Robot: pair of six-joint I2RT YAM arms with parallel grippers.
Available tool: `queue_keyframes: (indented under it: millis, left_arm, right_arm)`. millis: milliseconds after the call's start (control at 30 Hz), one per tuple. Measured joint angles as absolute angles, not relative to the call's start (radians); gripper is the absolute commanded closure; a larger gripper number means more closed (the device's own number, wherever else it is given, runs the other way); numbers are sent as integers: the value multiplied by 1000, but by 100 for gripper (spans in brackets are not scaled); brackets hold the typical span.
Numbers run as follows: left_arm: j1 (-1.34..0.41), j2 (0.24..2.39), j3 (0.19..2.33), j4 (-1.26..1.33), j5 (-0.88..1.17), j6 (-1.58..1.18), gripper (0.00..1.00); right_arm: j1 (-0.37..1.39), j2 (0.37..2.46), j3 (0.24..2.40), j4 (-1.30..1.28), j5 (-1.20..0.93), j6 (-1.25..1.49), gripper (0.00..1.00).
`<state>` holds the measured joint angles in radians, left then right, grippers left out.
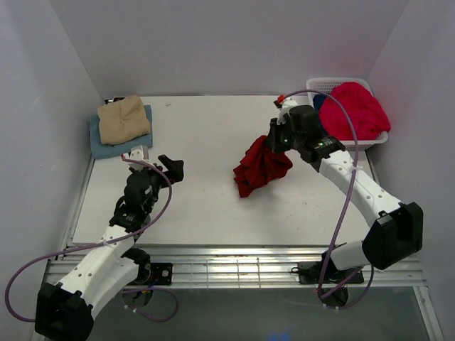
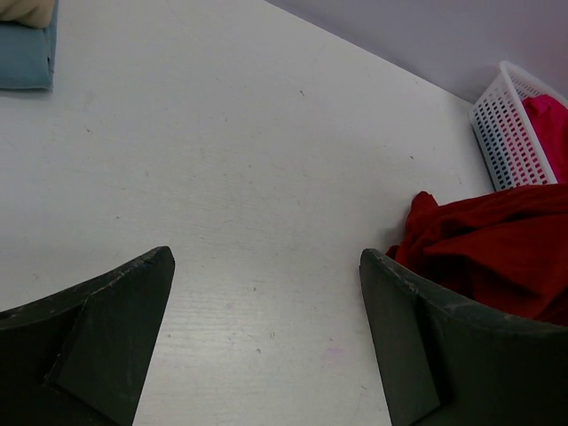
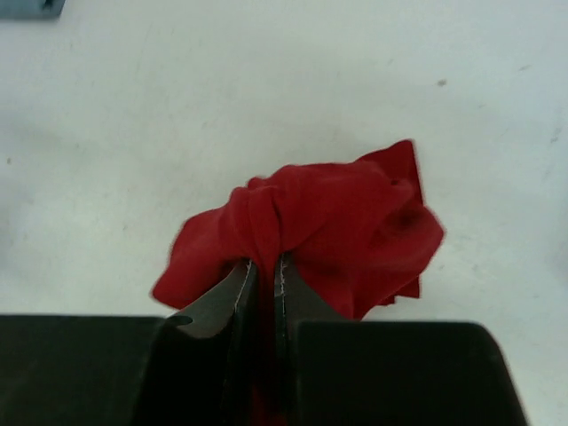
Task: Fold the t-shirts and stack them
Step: Move the tshirt to the center of the board
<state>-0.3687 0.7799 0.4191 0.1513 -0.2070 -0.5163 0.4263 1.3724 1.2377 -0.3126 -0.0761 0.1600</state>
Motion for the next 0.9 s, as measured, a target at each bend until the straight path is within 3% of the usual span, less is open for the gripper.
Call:
queue_keyframes:
  millis: [200, 433, 600, 733, 900]
  left_arm:
    - [-369, 770, 419, 121, -227, -537, 5]
    - [-369, 767, 419, 87, -250, -551, 5]
    - [-369, 756, 420, 63, -274, -562, 5]
    - [-369, 736, 420, 52, -294, -574, 5]
    - [-369, 707, 420, 52, -300, -578, 5]
  right_arm:
    - [643, 1460, 1283, -329, -118, 185, 92]
    - [926, 1673, 1732, -392, -149, 178, 92]
    - [987, 1675, 1912, -427, -124, 174, 92]
    - [974, 1560, 1854, -431, 39, 155, 92]
    - [934, 1338, 1534, -418, 316, 177, 92]
